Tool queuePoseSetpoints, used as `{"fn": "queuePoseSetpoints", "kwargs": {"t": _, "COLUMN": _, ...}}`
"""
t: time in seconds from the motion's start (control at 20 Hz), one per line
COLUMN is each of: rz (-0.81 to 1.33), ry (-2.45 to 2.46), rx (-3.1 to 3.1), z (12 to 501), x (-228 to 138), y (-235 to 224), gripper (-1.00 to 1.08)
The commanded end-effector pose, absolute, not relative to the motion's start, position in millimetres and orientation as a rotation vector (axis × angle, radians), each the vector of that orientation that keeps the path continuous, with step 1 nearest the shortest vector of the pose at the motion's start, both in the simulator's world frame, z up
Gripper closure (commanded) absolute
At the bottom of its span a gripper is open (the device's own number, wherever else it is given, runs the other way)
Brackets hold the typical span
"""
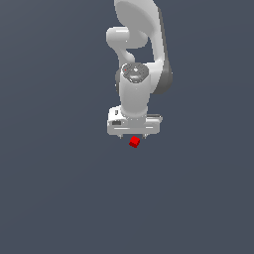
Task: Pick up the red cube and move it to a goal position.
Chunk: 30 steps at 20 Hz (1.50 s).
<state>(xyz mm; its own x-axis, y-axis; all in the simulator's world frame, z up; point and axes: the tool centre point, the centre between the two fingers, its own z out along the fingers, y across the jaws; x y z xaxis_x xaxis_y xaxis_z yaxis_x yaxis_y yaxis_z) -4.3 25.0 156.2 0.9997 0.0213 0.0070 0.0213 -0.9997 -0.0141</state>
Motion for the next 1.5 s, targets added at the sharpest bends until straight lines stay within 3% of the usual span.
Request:
{"fn": "queuePoseSetpoints", "kwargs": {"t": 0.0, "rz": -0.011, "ry": -0.033, "rx": -3.127, "z": 156.2, "x": -4.3, "y": 25.0, "gripper": -0.92}}
{"fn": "queuePoseSetpoints", "kwargs": {"t": 0.6, "rz": -0.009, "ry": 0.123, "rx": -3.128, "z": 132.4, "x": -15.2, "y": 24.9, "gripper": -0.92}}
{"fn": "queuePoseSetpoints", "kwargs": {"t": 1.45, "rz": -0.003, "ry": 0.709, "rx": -3.060, "z": 41.7, "x": -54.0, "y": 34.7, "gripper": -0.92}}
